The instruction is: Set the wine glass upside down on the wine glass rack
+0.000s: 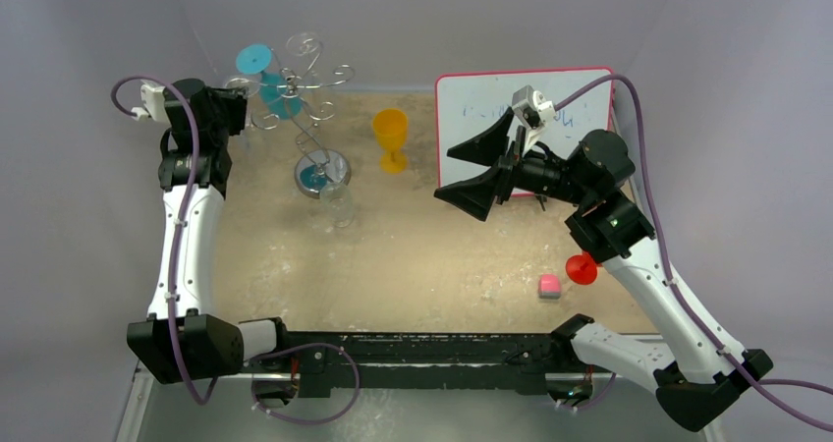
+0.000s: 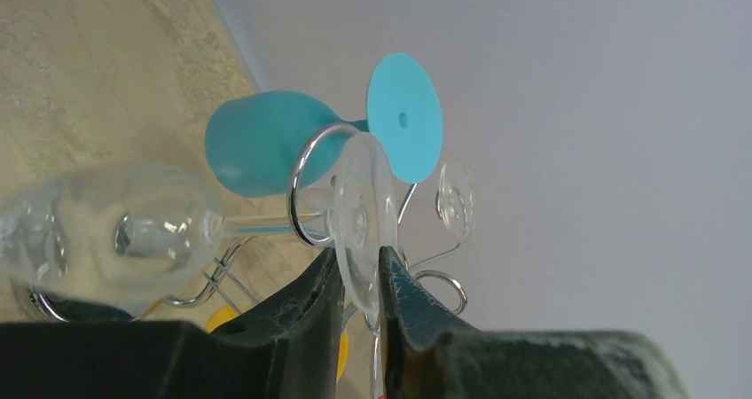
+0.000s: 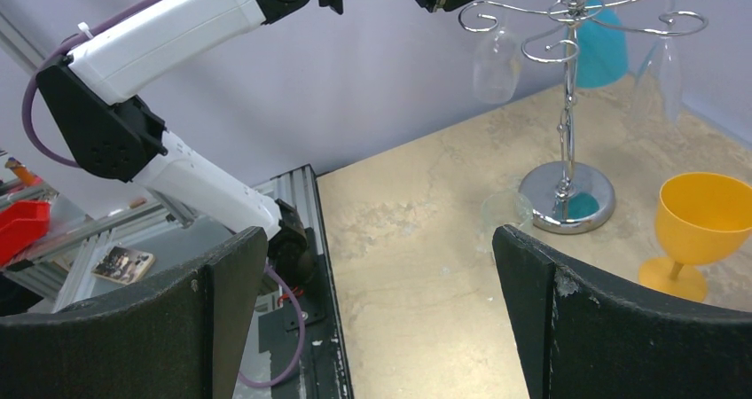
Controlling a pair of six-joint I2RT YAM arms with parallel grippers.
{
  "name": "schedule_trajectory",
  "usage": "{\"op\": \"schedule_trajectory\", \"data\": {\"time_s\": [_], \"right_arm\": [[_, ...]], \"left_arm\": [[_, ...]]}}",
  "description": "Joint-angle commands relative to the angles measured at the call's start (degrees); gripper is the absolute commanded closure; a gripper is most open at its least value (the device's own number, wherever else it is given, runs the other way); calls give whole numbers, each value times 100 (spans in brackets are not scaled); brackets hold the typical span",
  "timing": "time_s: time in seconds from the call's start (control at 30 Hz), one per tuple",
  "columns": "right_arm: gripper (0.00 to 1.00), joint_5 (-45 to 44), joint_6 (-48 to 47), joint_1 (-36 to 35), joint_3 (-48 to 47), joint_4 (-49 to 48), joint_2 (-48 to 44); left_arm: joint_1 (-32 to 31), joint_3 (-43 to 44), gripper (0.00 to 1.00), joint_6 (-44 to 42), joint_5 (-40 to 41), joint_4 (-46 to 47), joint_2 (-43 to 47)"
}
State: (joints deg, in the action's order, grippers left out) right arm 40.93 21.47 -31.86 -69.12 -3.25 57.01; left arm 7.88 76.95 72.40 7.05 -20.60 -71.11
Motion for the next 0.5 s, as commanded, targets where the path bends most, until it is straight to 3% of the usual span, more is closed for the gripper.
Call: {"op": "schedule_trajectory", "data": {"time_s": [0.0, 0.23, 0.47], "right_arm": [[0, -116, 23, 0, -137, -176, -15], [0, -466, 180, 0, -49, -105, -15], [0, -2178, 1087, 1, 5, 126, -12]], "left_arm": [[20, 31, 78, -146, -117, 298, 295], [18, 134, 71, -480, -51, 9, 486], [21, 230, 62, -1153, 377, -575, 753]]}}
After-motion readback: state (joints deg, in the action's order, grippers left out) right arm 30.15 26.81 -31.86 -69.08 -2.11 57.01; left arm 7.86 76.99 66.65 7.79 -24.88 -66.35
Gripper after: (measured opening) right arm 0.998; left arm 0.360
